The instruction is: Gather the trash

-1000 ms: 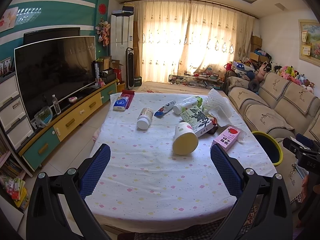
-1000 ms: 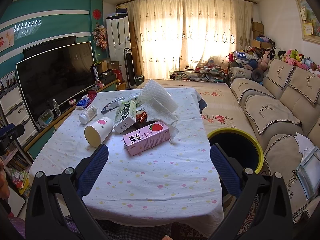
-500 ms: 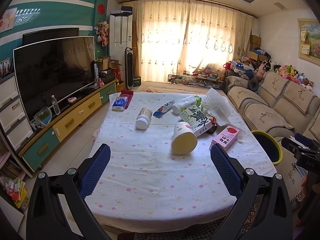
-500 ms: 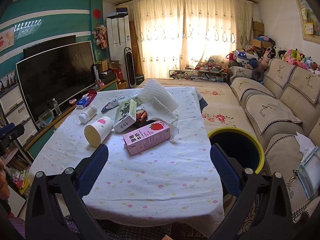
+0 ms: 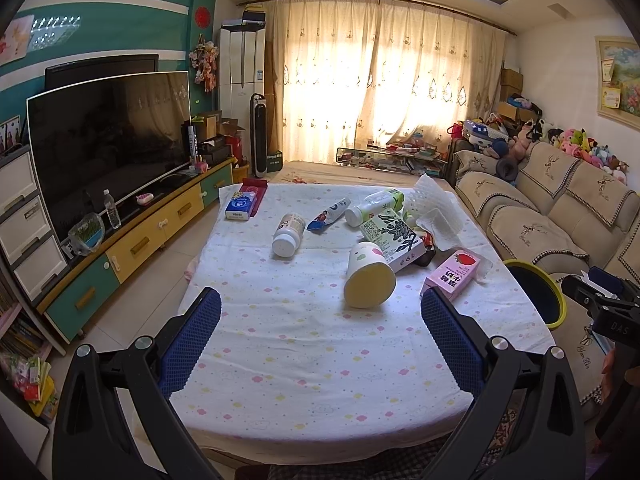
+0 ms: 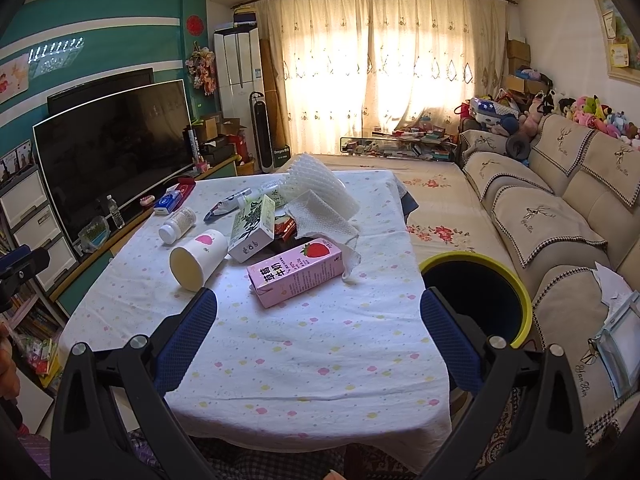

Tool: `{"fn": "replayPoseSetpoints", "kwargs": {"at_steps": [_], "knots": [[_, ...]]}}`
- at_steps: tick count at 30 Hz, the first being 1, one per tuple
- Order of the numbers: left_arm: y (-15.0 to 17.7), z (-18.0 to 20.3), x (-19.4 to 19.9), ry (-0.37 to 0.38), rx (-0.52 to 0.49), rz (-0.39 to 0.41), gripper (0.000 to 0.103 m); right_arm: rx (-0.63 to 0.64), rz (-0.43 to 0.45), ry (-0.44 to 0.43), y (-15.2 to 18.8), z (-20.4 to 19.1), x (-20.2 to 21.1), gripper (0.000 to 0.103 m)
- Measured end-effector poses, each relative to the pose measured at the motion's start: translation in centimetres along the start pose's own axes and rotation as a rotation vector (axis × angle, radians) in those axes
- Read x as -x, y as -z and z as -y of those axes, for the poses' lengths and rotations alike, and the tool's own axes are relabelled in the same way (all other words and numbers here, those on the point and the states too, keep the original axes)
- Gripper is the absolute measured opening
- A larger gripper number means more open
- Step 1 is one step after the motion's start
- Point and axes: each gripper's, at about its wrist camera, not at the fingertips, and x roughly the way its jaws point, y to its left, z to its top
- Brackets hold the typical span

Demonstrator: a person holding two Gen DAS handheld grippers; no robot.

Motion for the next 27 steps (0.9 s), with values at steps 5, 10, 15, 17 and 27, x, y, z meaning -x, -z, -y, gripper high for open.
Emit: {"fn": "replayPoseSetpoints", "kwargs": {"at_steps": [5, 10, 15, 17, 27], "knots": [[0.04, 0.06, -0.06, 0.001, -0.001, -0.001, 0.099, -0.001, -0.002, 0.000, -0.03, 0.08, 0.04, 0.097], [0.15, 0.08, -0.16, 0.002, -0.001, -0.002, 0.099, -0.001, -0.005, -0.002, 0.16, -0.06, -0.07, 0.097], [0.19, 0.11, -0.24, 0.001, -0.001, -0.003, 0.099, -0.004, -0.014, -0.007, 0.12, 0.10, -0.41, 0.097], [0.26, 0.20, -0.31, 0.001, -0.001, -0.004, 0.099, -0.005, -0.015, -0.009, 0.09, 0.09, -0.42, 0.097], [0.67, 0.24, -0.87, 0.006, -0.002, -0.017, 0.099, -0.009, -0.029, -0.013, -0.04, 0.18, -0.60, 0.097]]}}
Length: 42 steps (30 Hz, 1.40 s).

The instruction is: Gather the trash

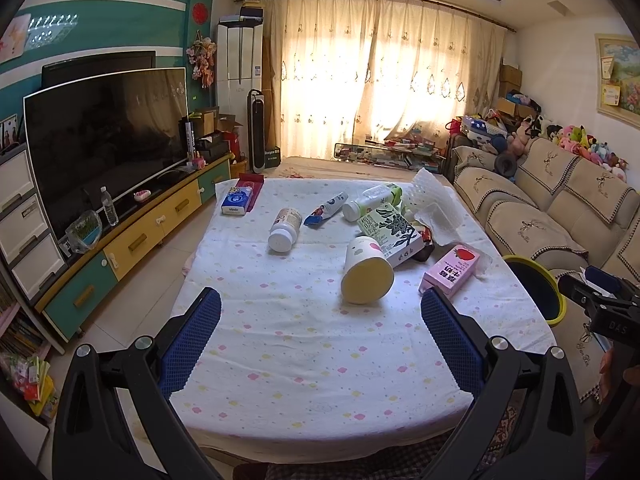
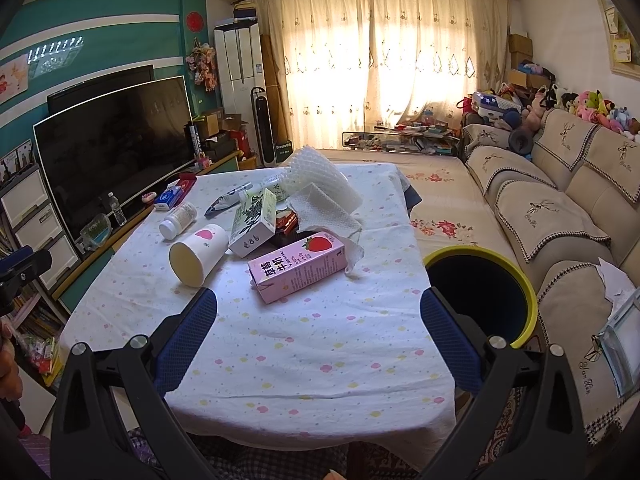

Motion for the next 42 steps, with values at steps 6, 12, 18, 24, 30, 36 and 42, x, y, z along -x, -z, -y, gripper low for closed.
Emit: {"fn": "replayPoseSetpoints", "kwargs": {"at_steps": [6, 12, 18, 24, 30, 36, 42], "knots": [[-0.2, 0.0, -0.7, 0.006, -0.002, -0.019, 0.099, 0.004, -0.008, 0.002, 0.0, -0.1, -0.2, 0.097], [-1.3, -0.2, -2.3, 0.002, -0.014, -0.017, 0.099, 0.007, -0.032, -0.041, -1.1, 0.3, -1.9, 0.097], [-3.6, -1.0, -6.4, -0.003, -0.003, -0.020, 0.099, 0.013, -0.064, -0.058, -3.5, 1.1, -6.0, 0.097], [-6.7, -1.4, -12.4, -0.008, -0.006, -0.031, 0.099, 0.053, -0.142, -0.081, -6.6, 1.4, -13.1, 0.076], [-9.5, -0.9, -18.6, 0.022, -0.004, -0.042, 0.099, 0.042, -0.174, -0.117, -10.6, 2.3, -20.4, 0.056], [-10.6, 0.0, -23.7, 0.059, -0.001, -0.067, 0.099, 0.057, -0.185, -0.155, -14.9, 2.6, -25.9, 0.066], [-10.5, 0.4, -27.1, 0.081, -0.010, -0.066, 0.099, 0.121, -0.234, -0.148, -16.5, 1.9, -30.3, 0.076]]}}
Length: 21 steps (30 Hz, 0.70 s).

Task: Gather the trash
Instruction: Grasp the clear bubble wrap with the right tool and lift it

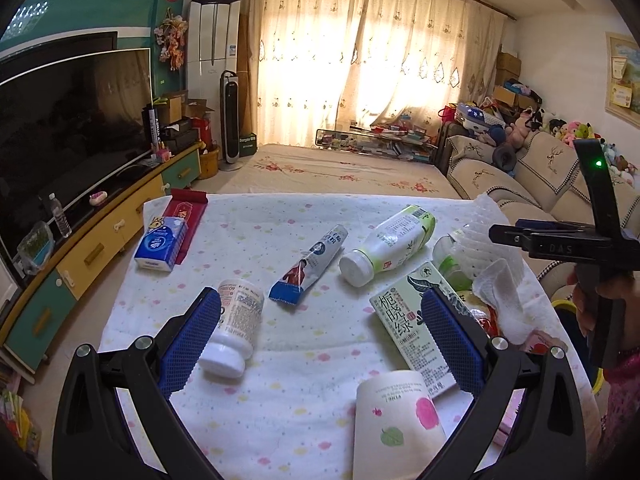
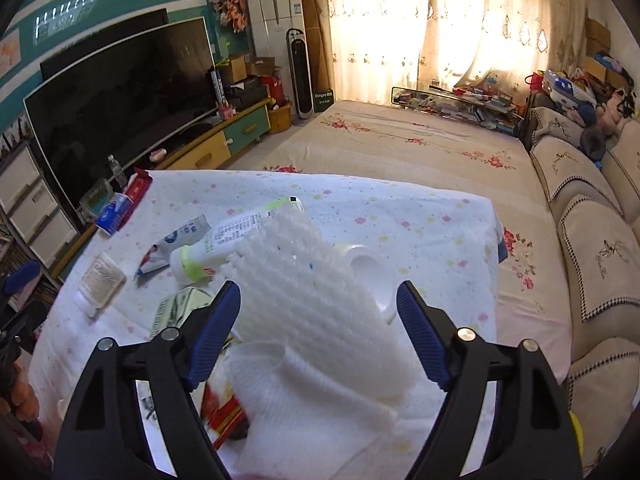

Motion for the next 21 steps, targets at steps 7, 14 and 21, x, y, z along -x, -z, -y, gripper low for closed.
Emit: {"fn": "replayPoseSetpoints", "kwargs": {"at_steps": [7, 14, 21], "knots": [[0.6, -1.3, -1.7, 0.039, 0.035, -0.003, 0.099, -0.001, 0.032, -0.020, -0.4, -0.7, 0.5, 0.018], [1.1, -2.4, -1.2, 0.068, 0.064, 0.005, 0.099, -0.038, 0.207, -0.058, -1.5, -1.1, 6.9, 0.017], [1.5, -1.5, -0.7, 0.094, 0.034, 0.002, 0.099, -0.143, 0.323, 0.142, 1.4, 2.9, 13.2, 0.017]]}}
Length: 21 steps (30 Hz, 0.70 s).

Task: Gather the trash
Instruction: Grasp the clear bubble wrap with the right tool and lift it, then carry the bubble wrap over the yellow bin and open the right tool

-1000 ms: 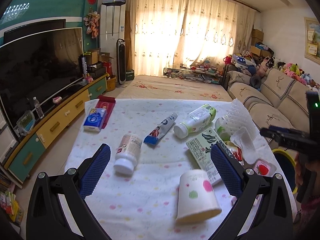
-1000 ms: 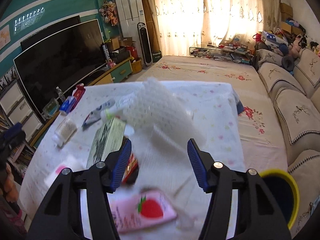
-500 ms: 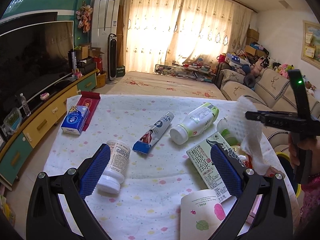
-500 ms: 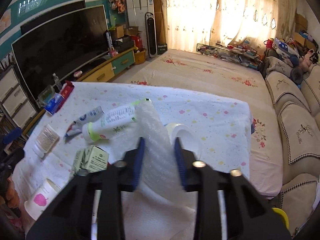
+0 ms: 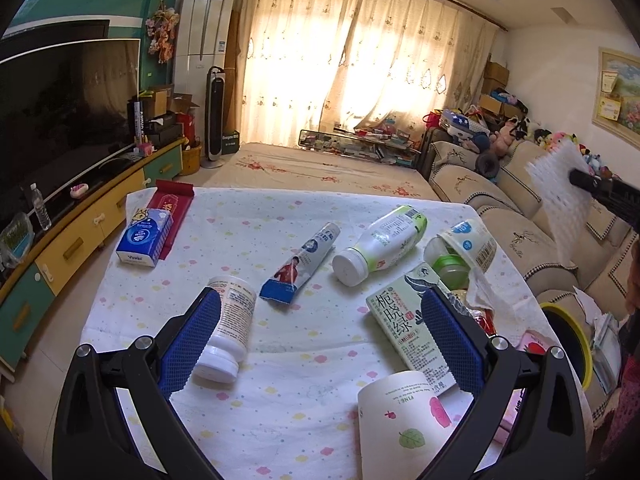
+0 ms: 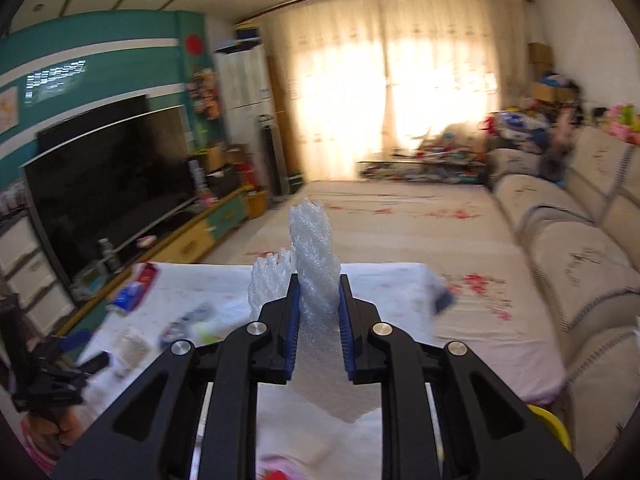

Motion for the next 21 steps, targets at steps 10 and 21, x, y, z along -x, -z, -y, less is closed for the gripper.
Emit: {"fn": "replayPoseSetpoints", "kwargs": {"at_steps": [10, 21], "knots": [[0.2, 2.0, 0.6, 0.033, -0.071, 0.006, 0.099, -0.171, -0.251, 0.424, 10.8, 12.8, -0.5, 0.019], [0.9, 3.7, 0.7, 0.055, -0.118, -0.046, 0.099, -0.261, -0.313, 0.468, 14.6, 15.9, -2.6, 0.047]]}}
